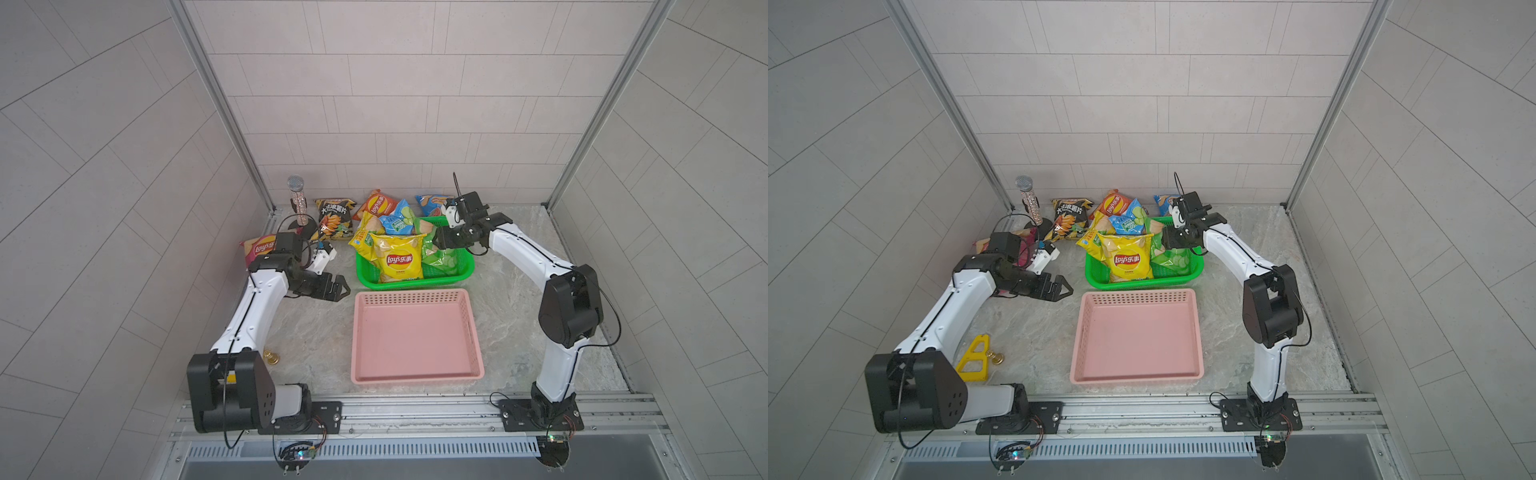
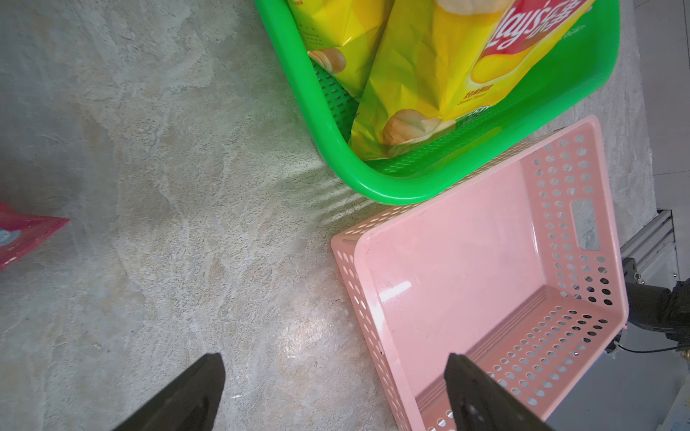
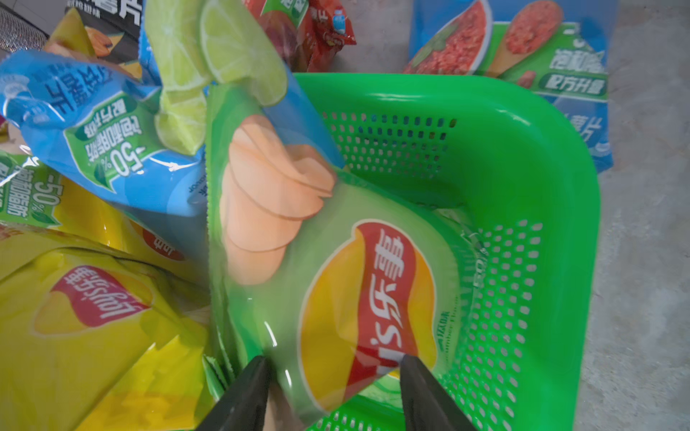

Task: Put the potato chips into the basket
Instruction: Adjust the potato chip in the basket.

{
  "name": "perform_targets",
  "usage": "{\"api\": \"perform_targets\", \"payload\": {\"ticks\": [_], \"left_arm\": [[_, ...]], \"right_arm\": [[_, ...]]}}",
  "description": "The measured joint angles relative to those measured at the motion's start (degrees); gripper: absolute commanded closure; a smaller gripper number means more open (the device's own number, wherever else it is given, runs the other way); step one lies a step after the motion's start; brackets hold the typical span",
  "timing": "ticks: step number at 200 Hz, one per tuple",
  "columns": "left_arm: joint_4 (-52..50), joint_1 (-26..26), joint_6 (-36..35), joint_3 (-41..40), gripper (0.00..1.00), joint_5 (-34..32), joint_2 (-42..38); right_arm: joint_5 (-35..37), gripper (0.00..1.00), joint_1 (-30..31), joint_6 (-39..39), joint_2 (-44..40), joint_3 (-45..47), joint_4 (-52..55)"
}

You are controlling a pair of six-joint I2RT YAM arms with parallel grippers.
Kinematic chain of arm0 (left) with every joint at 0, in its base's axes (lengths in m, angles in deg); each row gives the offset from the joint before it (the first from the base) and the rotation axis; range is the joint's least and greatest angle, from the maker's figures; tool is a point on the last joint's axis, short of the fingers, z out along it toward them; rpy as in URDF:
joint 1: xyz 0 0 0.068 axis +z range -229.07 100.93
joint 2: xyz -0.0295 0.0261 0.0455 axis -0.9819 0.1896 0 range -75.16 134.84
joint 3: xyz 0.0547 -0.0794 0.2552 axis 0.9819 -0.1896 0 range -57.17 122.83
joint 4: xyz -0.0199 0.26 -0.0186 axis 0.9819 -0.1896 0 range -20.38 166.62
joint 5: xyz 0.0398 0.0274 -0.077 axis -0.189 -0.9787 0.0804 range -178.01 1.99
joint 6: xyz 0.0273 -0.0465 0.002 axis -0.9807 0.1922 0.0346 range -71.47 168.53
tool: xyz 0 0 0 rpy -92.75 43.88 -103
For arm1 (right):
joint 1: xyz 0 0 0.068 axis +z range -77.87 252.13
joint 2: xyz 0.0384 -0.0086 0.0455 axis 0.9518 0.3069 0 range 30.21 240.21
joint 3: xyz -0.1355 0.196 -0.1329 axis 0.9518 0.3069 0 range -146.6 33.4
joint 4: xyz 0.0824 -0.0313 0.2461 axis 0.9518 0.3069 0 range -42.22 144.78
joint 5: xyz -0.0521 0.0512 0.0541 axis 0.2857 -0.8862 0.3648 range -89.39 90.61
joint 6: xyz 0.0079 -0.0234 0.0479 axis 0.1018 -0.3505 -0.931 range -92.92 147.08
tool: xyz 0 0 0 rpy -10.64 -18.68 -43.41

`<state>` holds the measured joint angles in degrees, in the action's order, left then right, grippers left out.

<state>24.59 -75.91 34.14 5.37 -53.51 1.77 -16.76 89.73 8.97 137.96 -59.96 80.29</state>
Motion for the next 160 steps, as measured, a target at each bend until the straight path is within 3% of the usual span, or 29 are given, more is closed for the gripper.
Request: {"api": "perform_targets", "payload": {"ticks": [63,117,160], "left_arm": [[0.0,0.0,-0.02,-0.17,0.0,0.11,0.02],[0.0,0.0,0.0,-0.22,0.0,0.17,0.02],[0.0,0.0,-0.02,-0.22,0.0,0.2,0.09]], "right_arm": [[-0.28,0.37,-8.59,-0.96,-8.02,8.87,-1.44],[-3.52,0.34,-7.89,-0.81,-8.0,10.01,-2.91],[-11.63,0.3,-7.17,-3.52,-8.55,9.99,-6.88]]}}
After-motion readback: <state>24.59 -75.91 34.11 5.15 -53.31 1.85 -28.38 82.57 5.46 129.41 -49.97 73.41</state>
